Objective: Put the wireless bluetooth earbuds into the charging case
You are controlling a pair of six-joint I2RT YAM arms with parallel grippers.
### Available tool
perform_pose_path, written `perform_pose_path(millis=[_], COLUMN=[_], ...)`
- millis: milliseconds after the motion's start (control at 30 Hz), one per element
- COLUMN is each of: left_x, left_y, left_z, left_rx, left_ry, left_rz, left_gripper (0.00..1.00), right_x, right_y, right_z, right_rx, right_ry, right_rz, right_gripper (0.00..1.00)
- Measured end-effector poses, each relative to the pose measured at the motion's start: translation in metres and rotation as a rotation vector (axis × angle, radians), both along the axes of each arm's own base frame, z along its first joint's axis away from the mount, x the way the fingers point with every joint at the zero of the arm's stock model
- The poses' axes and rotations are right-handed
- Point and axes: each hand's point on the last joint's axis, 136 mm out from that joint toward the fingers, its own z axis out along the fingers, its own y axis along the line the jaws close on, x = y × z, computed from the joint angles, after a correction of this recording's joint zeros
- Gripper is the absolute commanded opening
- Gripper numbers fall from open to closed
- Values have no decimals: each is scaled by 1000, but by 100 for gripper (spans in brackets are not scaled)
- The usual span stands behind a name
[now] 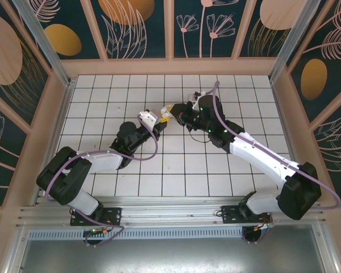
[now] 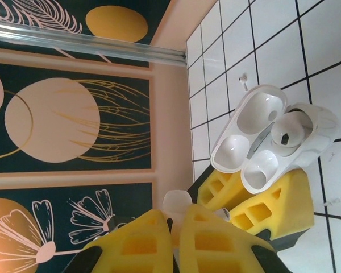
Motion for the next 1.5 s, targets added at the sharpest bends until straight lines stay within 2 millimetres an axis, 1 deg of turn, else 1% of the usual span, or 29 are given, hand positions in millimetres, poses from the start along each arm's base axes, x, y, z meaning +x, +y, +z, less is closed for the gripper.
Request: perform_pose_path(millis=[233, 367, 767, 1233, 1500], left_x=[-1, -1, -4, -7, -8], left_y=[1, 1, 2, 0, 1], left_z=[6, 7, 9, 9, 5], left_rx=[-15, -19, -35, -38, -31], left_ry=[-4, -8, -20, -24, -16], left_rz=[14, 14, 11, 5, 5], left_gripper=[0, 0, 0, 0, 0], right_x=[0, 2, 8, 13, 12], right_y=[12, 14, 10, 20, 19], right_z=[-17, -23, -25, -32, -38], right_rx=[20, 9, 15, 36, 19], right_ry=[77, 91, 99, 120, 136], right_rz=[-8, -25, -76, -71, -76], right_gripper=[8, 8, 8, 8, 12])
